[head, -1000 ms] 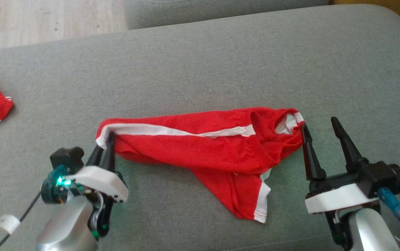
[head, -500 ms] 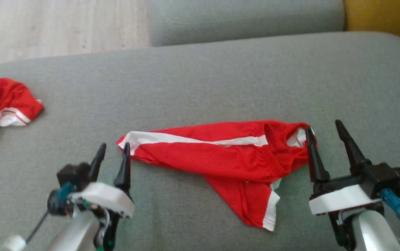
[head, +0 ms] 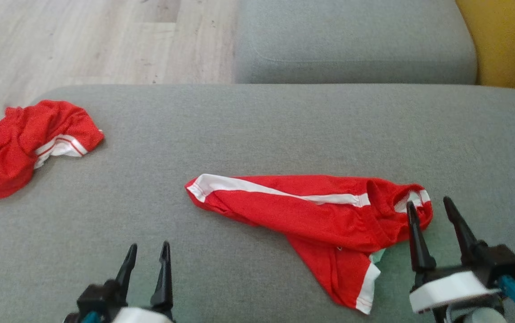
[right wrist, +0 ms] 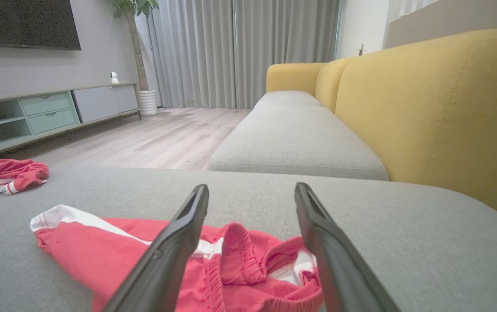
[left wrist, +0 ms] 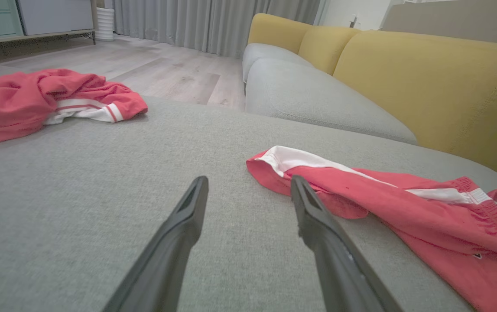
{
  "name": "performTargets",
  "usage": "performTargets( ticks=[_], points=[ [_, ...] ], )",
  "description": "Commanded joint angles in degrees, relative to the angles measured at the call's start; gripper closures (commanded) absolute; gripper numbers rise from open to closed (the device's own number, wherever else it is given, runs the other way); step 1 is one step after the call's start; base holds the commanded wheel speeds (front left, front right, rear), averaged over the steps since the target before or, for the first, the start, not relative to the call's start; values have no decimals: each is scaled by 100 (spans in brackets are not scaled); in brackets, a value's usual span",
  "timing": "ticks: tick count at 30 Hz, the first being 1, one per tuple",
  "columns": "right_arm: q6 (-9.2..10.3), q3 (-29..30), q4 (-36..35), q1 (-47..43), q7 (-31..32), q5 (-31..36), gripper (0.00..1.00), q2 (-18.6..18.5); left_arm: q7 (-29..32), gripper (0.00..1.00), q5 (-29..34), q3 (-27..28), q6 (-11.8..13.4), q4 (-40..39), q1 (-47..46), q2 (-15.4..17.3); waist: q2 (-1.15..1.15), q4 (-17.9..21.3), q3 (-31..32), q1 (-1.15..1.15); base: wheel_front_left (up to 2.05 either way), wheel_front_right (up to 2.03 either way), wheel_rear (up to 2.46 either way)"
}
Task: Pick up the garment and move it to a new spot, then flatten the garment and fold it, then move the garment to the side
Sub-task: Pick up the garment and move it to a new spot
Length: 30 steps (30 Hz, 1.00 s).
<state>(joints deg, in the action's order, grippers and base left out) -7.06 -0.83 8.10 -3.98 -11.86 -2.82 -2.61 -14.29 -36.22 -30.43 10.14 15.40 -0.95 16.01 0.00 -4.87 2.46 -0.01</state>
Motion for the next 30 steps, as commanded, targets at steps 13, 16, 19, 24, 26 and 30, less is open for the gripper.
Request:
performTargets(
  ticks=[13, 16, 19, 24, 26, 30],
  points=[
    [-43, -72, 258, -264, -144, -254, 0, -27, -9, 0, 48, 369, 206, -619, 425, 382, 0, -200, 240, 1, 0, 0, 0],
    [-43, -98, 374, -264, -163, -258, 0, -27, 32, 0, 33, 361, 274, -722, 526, 403, 0, -185, 237, 1, 0, 0, 0],
    [-43, -112, 435, -241, -166, -256, 0, -27, 32, 0, -8, 366, 265, -735, 560, 404, 0, -180, 228, 1, 0, 0, 0],
    [-43, -134, 500, -207, -158, -256, 0, -27, 56, 0, -18, 346, 279, -754, 553, 407, 0, -183, 213, 1, 0, 0, 0],
    [-43, -152, 520, -194, -149, -259, 0, -27, 61, 0, -24, 345, 285, -743, 553, 414, 0, -184, 209, 1, 0, 0, 0],
    [-43, -179, 545, -171, -146, -261, 0, -27, 81, 0, -33, 327, 295, -732, 550, 414, 0, -184, 208, 1, 0, 0, 0]
  ],
)
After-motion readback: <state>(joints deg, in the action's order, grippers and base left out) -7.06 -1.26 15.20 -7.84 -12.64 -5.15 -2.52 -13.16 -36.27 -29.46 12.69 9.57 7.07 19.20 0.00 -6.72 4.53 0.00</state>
